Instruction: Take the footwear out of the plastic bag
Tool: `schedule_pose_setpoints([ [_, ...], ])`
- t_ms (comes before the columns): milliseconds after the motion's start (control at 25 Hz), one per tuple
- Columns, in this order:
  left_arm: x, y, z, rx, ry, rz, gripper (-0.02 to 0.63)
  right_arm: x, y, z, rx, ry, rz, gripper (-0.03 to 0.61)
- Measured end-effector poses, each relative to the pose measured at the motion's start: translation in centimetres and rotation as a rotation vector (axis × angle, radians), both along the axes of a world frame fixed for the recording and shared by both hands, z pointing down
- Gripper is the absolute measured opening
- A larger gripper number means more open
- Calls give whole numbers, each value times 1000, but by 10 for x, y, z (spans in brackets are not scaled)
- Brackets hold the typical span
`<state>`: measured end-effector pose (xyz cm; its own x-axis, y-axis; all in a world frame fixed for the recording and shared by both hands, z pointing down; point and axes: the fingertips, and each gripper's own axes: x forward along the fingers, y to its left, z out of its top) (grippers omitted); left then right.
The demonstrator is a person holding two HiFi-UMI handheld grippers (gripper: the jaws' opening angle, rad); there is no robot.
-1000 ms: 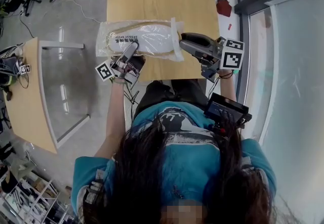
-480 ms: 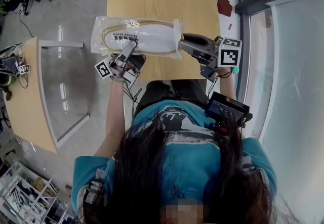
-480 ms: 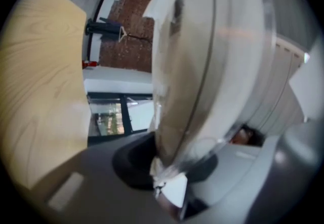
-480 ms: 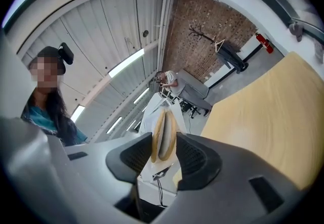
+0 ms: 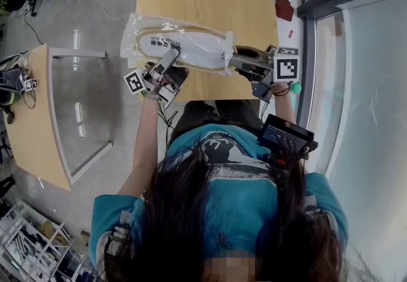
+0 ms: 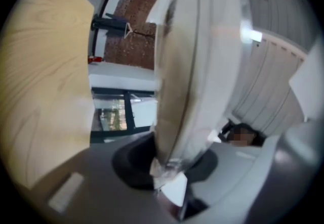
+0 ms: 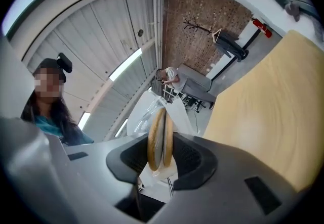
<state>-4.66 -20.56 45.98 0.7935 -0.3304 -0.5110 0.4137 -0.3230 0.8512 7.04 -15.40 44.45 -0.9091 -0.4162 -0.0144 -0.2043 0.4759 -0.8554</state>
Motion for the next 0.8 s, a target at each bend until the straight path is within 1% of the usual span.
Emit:
schedule_pose_setpoints([
  [80, 0, 0, -1, 2, -6, -7, 89, 2, -3, 2, -27, 4, 16, 110],
  [120, 1, 0, 0, 8, -24, -14, 91, 3, -3, 3, -43, 13, 25, 104],
  [200, 2, -3, 7, 26, -101, -52, 96, 3, -4, 11, -73, 55, 40, 94],
  [280, -2, -10, 16, 33, -186, -128, 103, 8, -5, 20, -106, 90, 52, 89],
  [360, -11, -19, 25, 26, -244, -212, 97, 17, -6, 25, -132, 94, 65, 89],
  [400, -15, -21, 29, 26, -269, -238, 94, 20, -6, 25, -133, 92, 65, 89],
  [440, -17, -22, 32, 31, -295, -250, 94, 23, -5, 25, -127, 92, 60, 89],
  [600, -13, -23, 40, 62, -392, -248, 95, 29, -1, 28, -127, 107, 62, 89],
  [800, -12, -36, 55, 57, -527, -302, 107, 37, -4, 46, -205, 152, 108, 89],
])
